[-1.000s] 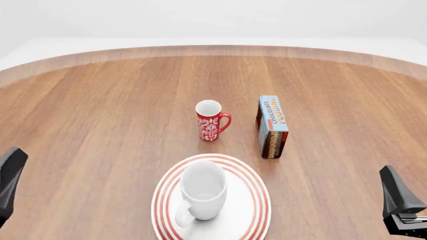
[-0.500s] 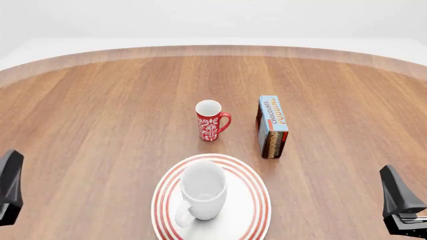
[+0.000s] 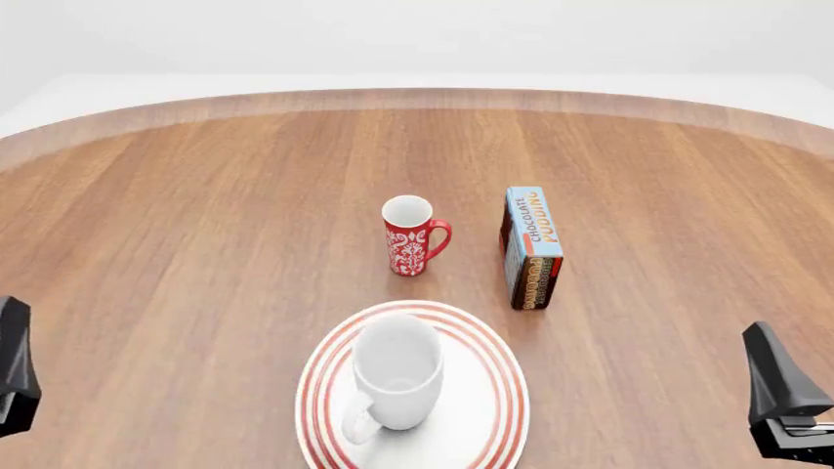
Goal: Pick up the white mug and put it on the plate, and put the chocolate pudding to the right of the plate.
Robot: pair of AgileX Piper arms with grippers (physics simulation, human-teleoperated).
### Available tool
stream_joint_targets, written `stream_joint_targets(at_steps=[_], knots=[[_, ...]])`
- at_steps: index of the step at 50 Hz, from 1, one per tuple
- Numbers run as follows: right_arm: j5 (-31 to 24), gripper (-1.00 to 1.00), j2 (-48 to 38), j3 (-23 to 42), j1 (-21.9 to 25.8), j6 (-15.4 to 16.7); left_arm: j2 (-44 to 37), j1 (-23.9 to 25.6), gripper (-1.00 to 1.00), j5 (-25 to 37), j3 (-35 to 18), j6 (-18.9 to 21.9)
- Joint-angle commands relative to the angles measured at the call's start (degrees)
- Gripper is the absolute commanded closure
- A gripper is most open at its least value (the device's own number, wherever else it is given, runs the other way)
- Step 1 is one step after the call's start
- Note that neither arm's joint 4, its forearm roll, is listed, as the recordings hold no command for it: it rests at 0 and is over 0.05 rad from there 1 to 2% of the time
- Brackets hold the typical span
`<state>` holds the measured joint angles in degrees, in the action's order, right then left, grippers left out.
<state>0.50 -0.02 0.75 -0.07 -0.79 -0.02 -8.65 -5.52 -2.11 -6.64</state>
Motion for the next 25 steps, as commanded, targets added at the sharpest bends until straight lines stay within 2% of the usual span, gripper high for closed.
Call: stream_joint_targets(at_steps=[1, 25], knots=[[-0.2, -1.0, 0.0, 0.2, -0.2, 0.2, 0.0, -1.3, -1.0, -1.1, 0.6, -1.6], [-1.5, -1.0, -0.1, 2.0, -1.9, 2.6, 0.0, -0.9, -1.0, -1.3, 1.1, -2.3]])
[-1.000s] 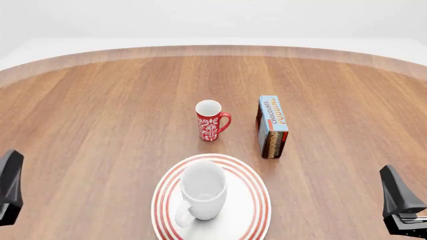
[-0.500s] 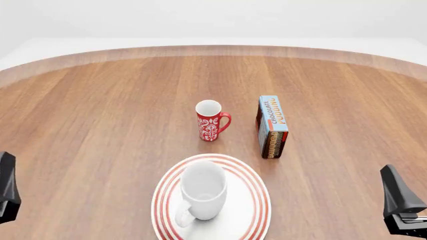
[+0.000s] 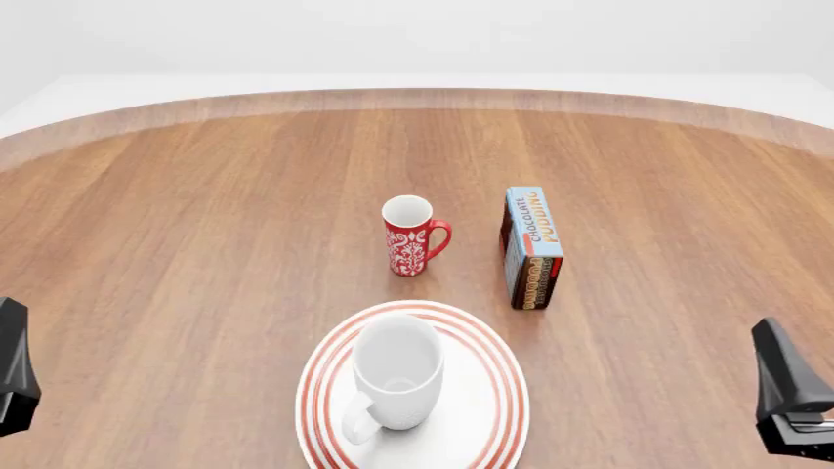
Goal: Pick up the white mug and put it on the plate, and put the chocolate pudding to the right of the plate.
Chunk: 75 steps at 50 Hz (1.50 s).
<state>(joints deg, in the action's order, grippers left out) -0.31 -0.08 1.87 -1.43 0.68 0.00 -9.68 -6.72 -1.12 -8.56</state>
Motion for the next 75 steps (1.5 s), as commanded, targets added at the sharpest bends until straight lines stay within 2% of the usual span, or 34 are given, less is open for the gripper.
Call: stream_joint_targets(at_steps=[1, 8, 15, 29, 39, 51, 54, 62, 75], knots=[[-0.8, -1.0, -0.1, 1.0, -0.5, 1.3, 0.0, 0.1, -1.0, -0.1, 0.1, -0.4], [-1.9, -1.0, -0.3, 2.1, 0.6, 3.2, 0.0, 0.3, -1.0, -0.3, 0.2, -0.7], [0.0, -1.0, -4.3, 4.8, 2.3, 5.5, 0.0, 0.6, -1.0, -0.3, 0.2, -1.0], [4.0, -1.0, -11.7, 8.7, 4.9, 7.7, 0.0, 0.8, -1.0, -0.3, 0.3, -1.5], [7.2, -1.0, -16.7, 10.1, 6.6, 8.1, 0.0, 1.0, -1.0, -0.3, 0.3, -1.7], [9.9, -1.0, -21.6, 13.0, 9.3, 10.6, 0.0, 1.2, -1.0, -0.6, 0.5, -2.1], [10.1, -1.0, -23.4, 13.8, 9.8, 9.6, 0.0, 1.2, -1.0, -0.6, 0.5, -2.2], [11.8, -1.0, -26.1, 14.7, 11.2, 11.7, 0.0, 1.3, -1.0, -0.8, 0.5, -2.5], [14.7, -1.0, -32.8, 17.3, 13.9, 12.5, 0.0, 1.4, -1.0, -1.1, 0.7, -2.8]])
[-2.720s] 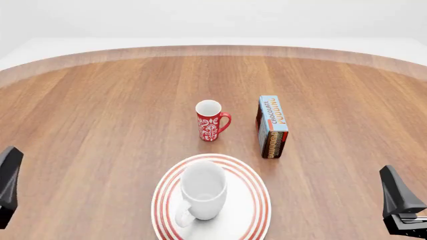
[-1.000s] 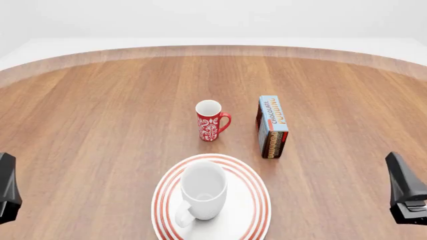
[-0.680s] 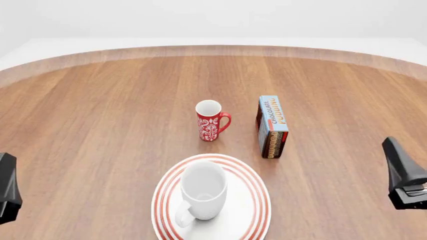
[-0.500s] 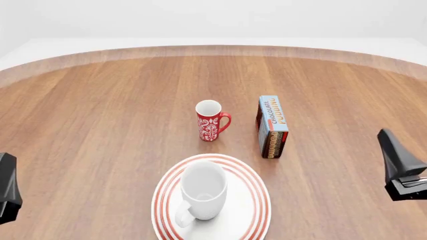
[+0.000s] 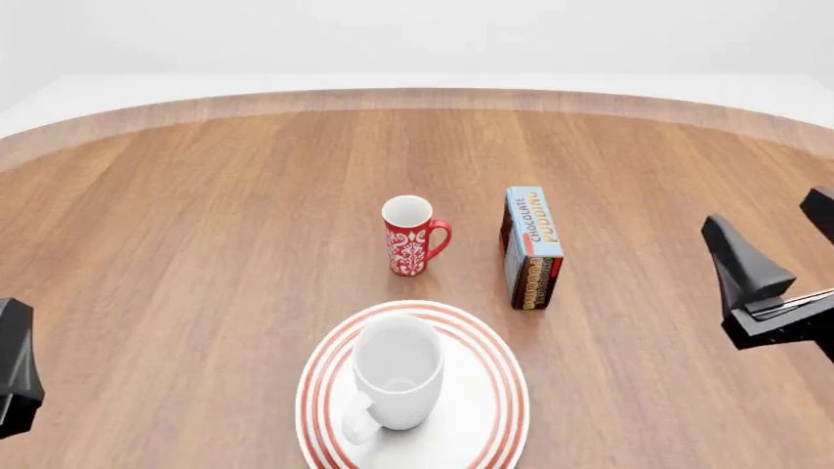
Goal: Pick up the white mug and put it on the plate, and put the chocolate pudding to the right of the plate.
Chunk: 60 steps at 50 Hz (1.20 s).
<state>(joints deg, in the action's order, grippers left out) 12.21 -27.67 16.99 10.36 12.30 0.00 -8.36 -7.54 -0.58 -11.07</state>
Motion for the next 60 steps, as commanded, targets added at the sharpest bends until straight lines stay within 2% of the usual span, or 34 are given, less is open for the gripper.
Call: stream_joint_targets(at_steps=[1, 10, 27, 60], knots=[[2.3, -1.0, -5.6, 2.4, 2.3, 1.0, 0.0, 0.1, -1.0, -0.2, 0.1, -0.3], [3.9, -1.0, -10.9, 5.2, 4.1, 1.3, 0.0, 0.1, -1.0, -0.2, 0.0, -0.5], [2.5, -1.0, -15.3, 9.4, 4.6, 0.9, 0.0, 0.1, -1.0, -0.2, 0.0, -0.7], [3.2, -1.0, -29.6, 16.3, 7.5, 1.5, 0.0, 0.1, -1.0, -0.7, 0.2, -1.2]])
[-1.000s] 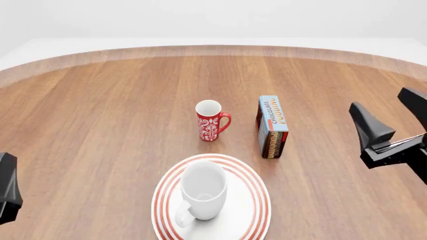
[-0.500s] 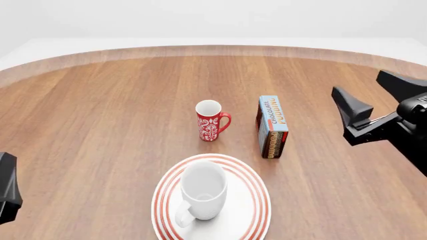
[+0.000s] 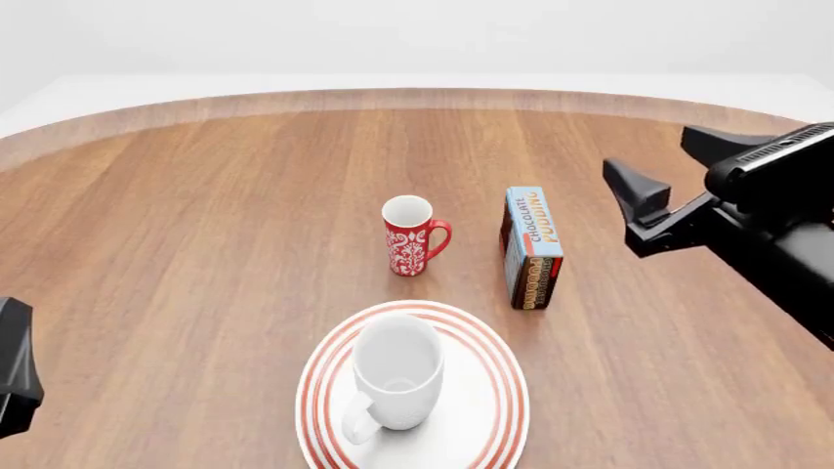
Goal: Pick up the white mug and put it on the plate, and put the chocolate pudding to the right of the plate.
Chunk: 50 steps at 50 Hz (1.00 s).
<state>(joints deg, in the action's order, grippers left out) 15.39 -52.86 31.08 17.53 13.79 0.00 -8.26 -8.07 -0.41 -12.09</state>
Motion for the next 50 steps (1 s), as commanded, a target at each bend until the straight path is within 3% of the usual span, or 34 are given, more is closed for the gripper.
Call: stream_joint_targets(at_steps=[1, 50], knots=[[0.0, -1.0, -4.6, 2.4, 0.4, 0.1, 0.0, 0.0, -1.0, -0.1, 0.0, -0.2], [-5.1, -1.0, -17.6, 13.5, 1.3, -2.9, 0.0, 0.1, -1.0, -0.3, 0.1, -0.9]])
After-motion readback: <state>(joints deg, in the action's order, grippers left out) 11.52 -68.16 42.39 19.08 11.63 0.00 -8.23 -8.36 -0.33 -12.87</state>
